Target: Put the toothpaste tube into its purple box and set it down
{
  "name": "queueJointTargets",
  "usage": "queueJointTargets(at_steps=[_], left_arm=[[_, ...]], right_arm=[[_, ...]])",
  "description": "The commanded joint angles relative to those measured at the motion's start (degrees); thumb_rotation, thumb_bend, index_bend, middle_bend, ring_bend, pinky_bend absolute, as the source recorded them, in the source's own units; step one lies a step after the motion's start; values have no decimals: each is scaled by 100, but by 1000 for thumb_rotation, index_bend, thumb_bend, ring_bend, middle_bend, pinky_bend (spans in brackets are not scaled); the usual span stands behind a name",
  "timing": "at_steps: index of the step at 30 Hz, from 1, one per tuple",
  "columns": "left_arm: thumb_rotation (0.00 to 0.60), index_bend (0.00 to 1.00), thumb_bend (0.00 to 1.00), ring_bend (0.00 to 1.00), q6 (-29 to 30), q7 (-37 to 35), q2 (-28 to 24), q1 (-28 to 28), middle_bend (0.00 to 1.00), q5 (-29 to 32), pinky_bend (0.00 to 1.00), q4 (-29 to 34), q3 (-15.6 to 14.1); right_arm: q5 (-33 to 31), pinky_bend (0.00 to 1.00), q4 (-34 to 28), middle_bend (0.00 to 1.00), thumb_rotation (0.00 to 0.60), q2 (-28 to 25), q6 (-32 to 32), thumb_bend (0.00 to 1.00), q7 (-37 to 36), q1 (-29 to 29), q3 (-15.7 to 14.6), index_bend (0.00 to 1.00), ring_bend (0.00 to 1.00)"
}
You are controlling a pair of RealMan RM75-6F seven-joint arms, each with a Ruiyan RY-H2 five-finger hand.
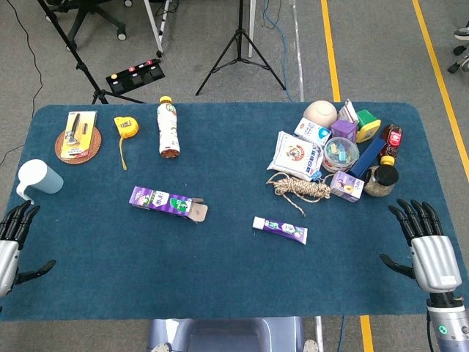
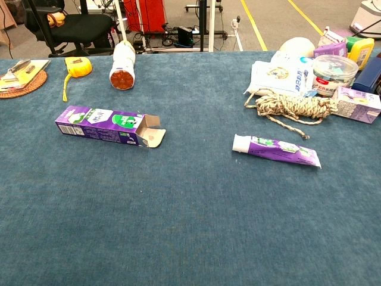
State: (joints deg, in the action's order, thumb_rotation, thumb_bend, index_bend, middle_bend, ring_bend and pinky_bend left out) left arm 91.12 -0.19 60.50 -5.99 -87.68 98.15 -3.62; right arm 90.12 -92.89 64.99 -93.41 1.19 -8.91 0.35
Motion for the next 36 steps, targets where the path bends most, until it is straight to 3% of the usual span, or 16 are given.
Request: queueJointTargets(at_steps=[1, 10, 18, 24, 30, 36], left_arm=[[600, 0, 74, 0, 7, -12, -11, 26, 0, -26, 165, 2, 16], [600, 0, 75, 0, 12, -63, -56, 105, 0, -116, 165, 37, 79], [600, 0, 75, 0, -134, 317, -179, 54, 0, -60, 164, 465, 222], [600, 0, 75, 0, -348, 525, -224, -38, 0, 116, 165, 753, 347], [600, 0, 76, 0, -546, 695, -256, -123, 0, 228, 165, 927, 416], [600, 0, 75, 0, -715, 673, -267, -167, 0, 244, 165, 914, 415]], right_arm=[[9, 22, -9, 86, 600, -11, 22, 0, -43, 21, 20, 133, 16], [-27, 13, -139, 84, 600, -32, 167, 0, -170, 52, 107, 133, 27], [25, 13, -51, 84, 600, 129, 294, 0, -213, -25, 243, 134, 28], [-194, 13, -388, 81, 600, 71, 912, 0, -80, -323, 378, 133, 30], [-506, 41, -1012, 81, 600, 107, 1562, 0, 399, -658, 498, 137, 41], [-1330, 54, -1380, 103, 600, 590, 2360, 0, 1666, -1179, 730, 157, 48]])
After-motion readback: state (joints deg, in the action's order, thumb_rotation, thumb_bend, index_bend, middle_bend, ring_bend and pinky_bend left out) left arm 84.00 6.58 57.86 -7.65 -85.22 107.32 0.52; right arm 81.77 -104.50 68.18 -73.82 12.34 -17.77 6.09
